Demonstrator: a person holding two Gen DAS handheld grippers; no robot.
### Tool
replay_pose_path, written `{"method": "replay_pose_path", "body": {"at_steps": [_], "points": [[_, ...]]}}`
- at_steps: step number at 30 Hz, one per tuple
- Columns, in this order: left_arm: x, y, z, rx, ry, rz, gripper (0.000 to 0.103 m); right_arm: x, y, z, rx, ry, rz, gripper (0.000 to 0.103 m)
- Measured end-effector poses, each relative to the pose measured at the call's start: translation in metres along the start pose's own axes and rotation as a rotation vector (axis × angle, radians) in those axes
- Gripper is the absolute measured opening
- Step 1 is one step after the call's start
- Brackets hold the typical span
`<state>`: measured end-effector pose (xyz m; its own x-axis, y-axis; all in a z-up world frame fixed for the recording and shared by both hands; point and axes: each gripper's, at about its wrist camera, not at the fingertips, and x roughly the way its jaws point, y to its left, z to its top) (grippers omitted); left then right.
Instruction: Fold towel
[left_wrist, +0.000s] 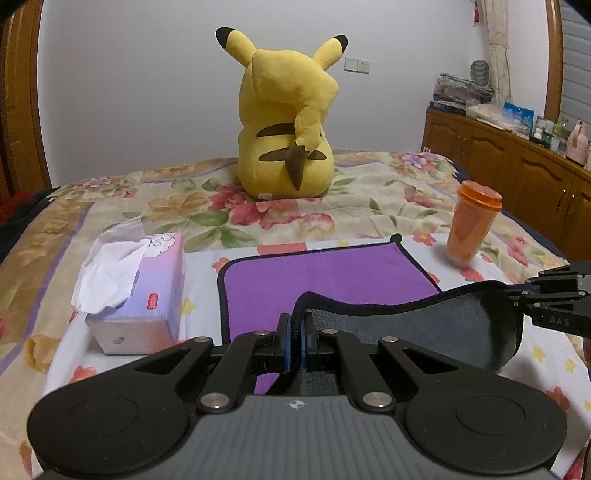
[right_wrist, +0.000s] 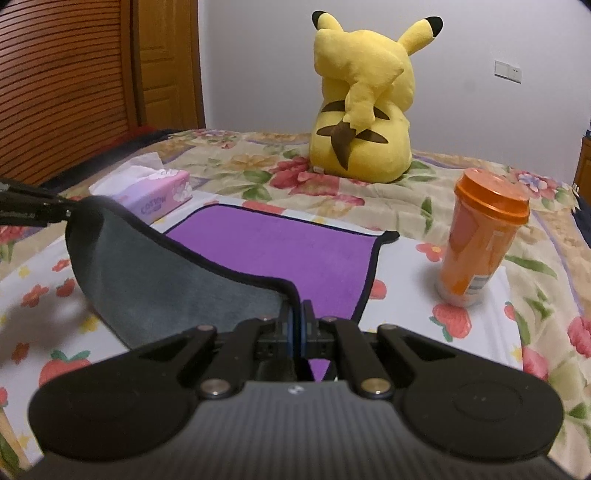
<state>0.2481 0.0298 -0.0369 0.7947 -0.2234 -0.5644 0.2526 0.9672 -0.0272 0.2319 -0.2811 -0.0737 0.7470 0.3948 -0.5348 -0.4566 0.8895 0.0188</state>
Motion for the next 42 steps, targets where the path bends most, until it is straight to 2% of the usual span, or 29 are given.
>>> {"method": "replay_pose_path", "body": {"at_steps": [13,26,32,42], "points": [[0.017,0.007,0.020,-0.006,-0.045,0.013,0.008,0.001,-0.006,0.024,-0.007,-0.039,-0.019,0.004],[0.029,0.007,0.050,0.001,-0.110,0.011,0.008,0.011,-0.019,0.043,-0.077,-0.063,-0.056,0.004],[0.041,0.015,0.061,-0.027,-0.119,0.023,0.008,0.026,-0.025,0.054,-0.092,-0.094,-0.070,0.004],[0.075,0.023,0.075,0.011,-0.113,0.056,0.008,0.059,-0.026,0.072,-0.150,-0.117,-0.100,0.004]]}}
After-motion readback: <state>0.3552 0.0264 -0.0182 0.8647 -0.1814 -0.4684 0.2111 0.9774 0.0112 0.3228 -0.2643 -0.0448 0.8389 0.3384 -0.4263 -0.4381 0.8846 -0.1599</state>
